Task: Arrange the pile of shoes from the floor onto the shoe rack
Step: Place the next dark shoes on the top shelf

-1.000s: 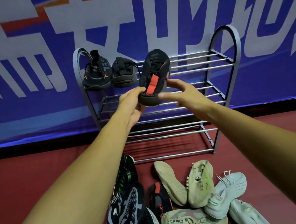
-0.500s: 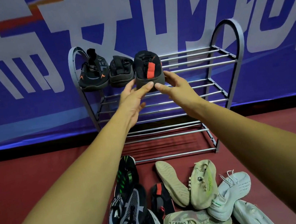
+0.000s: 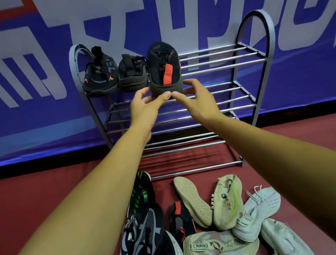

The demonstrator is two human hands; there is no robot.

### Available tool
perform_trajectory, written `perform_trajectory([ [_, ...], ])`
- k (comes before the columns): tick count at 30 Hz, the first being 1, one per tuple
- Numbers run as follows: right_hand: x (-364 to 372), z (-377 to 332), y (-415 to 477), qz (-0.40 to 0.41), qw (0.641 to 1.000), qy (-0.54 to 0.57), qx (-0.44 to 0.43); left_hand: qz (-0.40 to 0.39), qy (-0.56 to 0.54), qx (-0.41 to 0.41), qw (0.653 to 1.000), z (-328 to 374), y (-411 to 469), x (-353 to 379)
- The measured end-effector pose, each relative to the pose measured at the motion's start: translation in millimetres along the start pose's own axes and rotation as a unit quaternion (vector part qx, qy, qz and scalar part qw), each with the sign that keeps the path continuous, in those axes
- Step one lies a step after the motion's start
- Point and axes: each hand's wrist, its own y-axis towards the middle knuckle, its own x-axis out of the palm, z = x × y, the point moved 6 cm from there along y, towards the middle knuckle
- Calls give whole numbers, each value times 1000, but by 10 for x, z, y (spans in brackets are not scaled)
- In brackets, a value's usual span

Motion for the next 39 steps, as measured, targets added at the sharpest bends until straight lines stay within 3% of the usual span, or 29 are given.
perform_trajectory([
  [5, -22, -66, -17, -34, 999, 5, 4, 17, -23, -9, 1000, 140, -24, -4],
  [12, -91, -169, 41, -4, 995, 89, 40, 41, -10, -2, 999, 135, -47, 114],
  [17, -10, -177, 122, 5, 996, 83, 40, 42, -26, -15, 999, 106, 39, 113],
  [27, 8, -156, 139, 9, 998, 38, 48, 40, 48, 37, 997, 50, 98, 133],
  [32, -18, 100, -47, -33, 994, -47, 89, 39, 100, 8, 994, -151, 0, 35],
  [39, 113, 603, -439, -132, 962, -195, 138, -73, 269, -45, 959, -768, -264, -27],
])
